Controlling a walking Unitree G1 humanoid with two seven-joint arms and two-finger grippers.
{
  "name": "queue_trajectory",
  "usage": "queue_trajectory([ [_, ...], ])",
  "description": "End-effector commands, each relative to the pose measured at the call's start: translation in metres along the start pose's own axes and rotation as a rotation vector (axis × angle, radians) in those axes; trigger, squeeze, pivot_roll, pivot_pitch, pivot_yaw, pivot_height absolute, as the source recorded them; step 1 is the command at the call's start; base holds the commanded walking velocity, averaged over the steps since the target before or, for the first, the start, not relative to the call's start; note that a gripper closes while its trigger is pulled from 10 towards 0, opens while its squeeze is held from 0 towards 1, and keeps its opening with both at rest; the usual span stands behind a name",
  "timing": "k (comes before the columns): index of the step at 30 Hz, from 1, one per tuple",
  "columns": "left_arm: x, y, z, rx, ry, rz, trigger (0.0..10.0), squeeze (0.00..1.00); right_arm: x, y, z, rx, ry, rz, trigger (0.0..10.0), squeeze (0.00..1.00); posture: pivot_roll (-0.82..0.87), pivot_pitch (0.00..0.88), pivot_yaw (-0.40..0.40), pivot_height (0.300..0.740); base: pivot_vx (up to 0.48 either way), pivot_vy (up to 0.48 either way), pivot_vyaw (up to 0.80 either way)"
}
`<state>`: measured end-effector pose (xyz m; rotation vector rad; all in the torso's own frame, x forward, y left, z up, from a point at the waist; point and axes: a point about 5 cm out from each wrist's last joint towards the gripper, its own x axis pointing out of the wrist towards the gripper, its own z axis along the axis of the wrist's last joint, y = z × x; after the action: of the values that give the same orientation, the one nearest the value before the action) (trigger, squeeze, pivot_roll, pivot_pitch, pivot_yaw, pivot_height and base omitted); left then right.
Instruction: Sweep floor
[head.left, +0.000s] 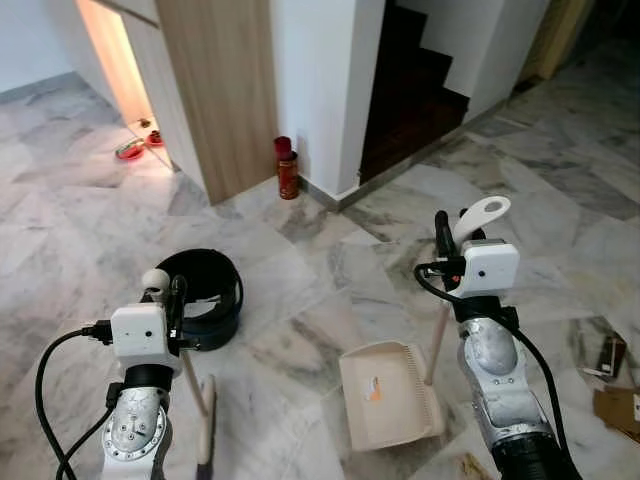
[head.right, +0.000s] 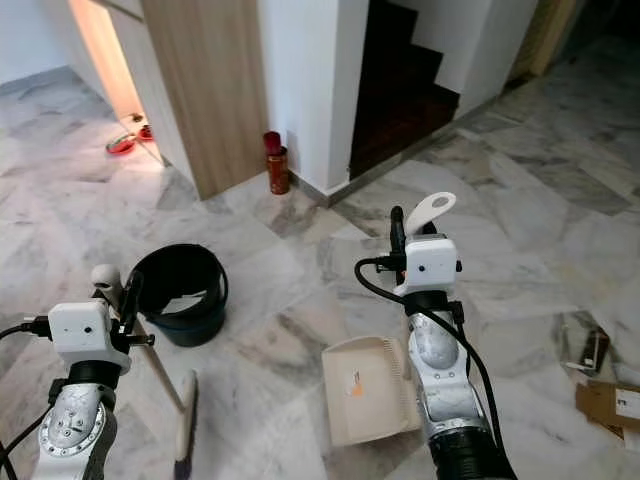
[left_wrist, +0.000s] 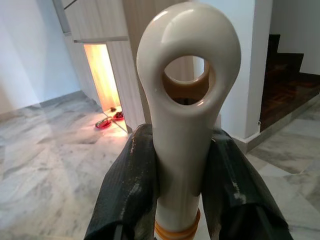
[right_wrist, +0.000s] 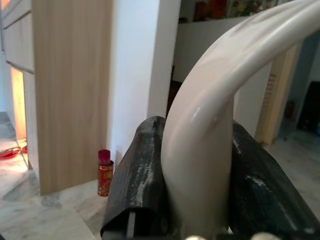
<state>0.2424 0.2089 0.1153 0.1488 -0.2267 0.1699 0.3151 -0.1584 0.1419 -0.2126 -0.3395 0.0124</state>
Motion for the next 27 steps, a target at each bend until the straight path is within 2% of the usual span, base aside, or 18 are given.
queue_trajectory([
  [1,0.002,-0.0042,0.004,-0.001,-0.019,-0.01,10.0,0.0,0.0059,-0.0042,0.0128,-0.005,-0.056,-0.013,10.0,0.0,0.1,0.044,0.024,0.74,0.0,0.0,-0.8],
  [13,0.0001,-0.0045,0.0045,-0.005,-0.02,-0.007,10.0,0.0,0.0069,-0.0029,0.0136,0.001,-0.057,-0.008,10.0,0.0,0.09,0.045,0.023,0.74,0.0,0.0,-0.8],
  [27,0.0008,-0.008,0.0045,-0.011,-0.026,-0.029,10.0,0.0,0.0045,-0.0042,0.0158,-0.001,-0.063,-0.007,10.0,0.0,0.09,0.008,0.018,0.74,0.0,0.0,-0.8],
])
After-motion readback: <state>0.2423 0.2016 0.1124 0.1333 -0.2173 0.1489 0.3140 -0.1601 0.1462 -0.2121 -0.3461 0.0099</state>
